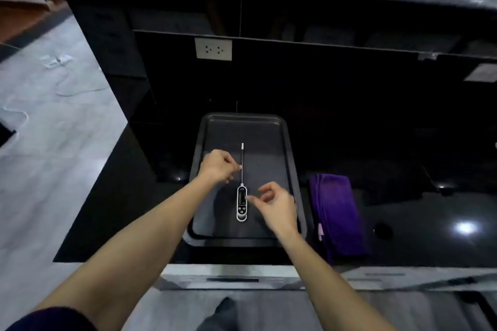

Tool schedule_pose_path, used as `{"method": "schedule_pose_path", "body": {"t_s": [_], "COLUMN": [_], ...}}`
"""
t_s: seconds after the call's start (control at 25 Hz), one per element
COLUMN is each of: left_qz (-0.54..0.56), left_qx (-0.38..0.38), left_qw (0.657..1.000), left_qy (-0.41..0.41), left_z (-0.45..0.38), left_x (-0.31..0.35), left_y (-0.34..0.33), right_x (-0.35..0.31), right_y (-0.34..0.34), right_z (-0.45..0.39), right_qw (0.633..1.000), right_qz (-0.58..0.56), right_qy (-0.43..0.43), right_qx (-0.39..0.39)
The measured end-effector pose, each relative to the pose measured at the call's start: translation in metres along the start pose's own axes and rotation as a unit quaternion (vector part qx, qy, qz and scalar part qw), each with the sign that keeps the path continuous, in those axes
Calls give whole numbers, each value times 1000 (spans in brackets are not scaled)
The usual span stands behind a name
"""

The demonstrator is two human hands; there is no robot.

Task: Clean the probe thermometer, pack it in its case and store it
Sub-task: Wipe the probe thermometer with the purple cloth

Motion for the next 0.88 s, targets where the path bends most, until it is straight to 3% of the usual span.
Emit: {"method": "schedule_pose_path", "body": {"t_s": [0.12, 0.32, 0.48, 0.56, 0.64, 0.76, 0.88], "left_qz": [-46, -148, -137, -83, 46, 224, 282], "left_qx": [-41, -83, -88, -105, -126, -151, -158], "left_qw": [998, 986, 987, 991, 990, 961, 945], "left_qy": [24, 8, 1, 10, 41, 62, 52], "left_z": [-15, -22, -19, -17, -10, 2, 10], "left_x": [-16, -23, -22, -22, -20, -2, 18], "left_y": [-15, -37, -42, -46, -51, -56, -54], "right_x": [11, 6, 7, 7, 5, 3, 0], "right_y": [-23, -38, -40, -35, -26, -5, 11], "right_z": [5, 9, 10, 12, 15, 18, 21], "right_qw": [991, 979, 975, 977, 980, 982, 988], "right_qz": [129, 201, 214, 199, 175, 137, 105], "right_qy": [-31, -37, -44, -52, -59, -52, -16], "right_qx": [-17, 9, 32, 48, 71, 117, 113]}}
Point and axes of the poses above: each hand's wrist, its own z-axis away from the middle knuckle, its own y-axis out of the back of the hand, x = y × z, the point moved 10 cm from there along -z, towards the middle knuckle, and after that the axes turned 2 degrees about -y, right-handed, at the moved point
